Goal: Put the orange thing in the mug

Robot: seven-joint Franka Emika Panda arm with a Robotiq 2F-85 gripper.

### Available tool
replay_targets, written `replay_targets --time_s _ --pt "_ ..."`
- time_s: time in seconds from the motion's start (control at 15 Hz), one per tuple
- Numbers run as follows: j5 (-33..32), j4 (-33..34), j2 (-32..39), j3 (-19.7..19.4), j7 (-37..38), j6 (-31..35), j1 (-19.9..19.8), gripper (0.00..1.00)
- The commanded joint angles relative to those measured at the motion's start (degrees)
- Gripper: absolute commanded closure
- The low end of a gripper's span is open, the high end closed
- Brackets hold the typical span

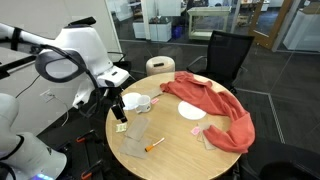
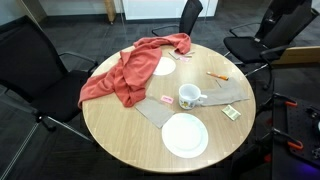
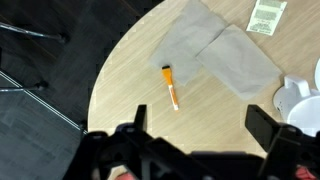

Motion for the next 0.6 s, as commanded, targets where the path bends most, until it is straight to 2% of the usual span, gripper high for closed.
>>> replay_targets --time_s 0.0,0.33,0.53 --pt "-0.1 -1.9 5.9 -1.1 -1.5 10.8 -1.4 0.00" --pt "2.1 -0.5 17.9 -4.7 -7.1 23.5 -1.6 0.00" --pt "4.8 1.7 25.3 -6.6 -12.4 27.5 -0.9 0.00"
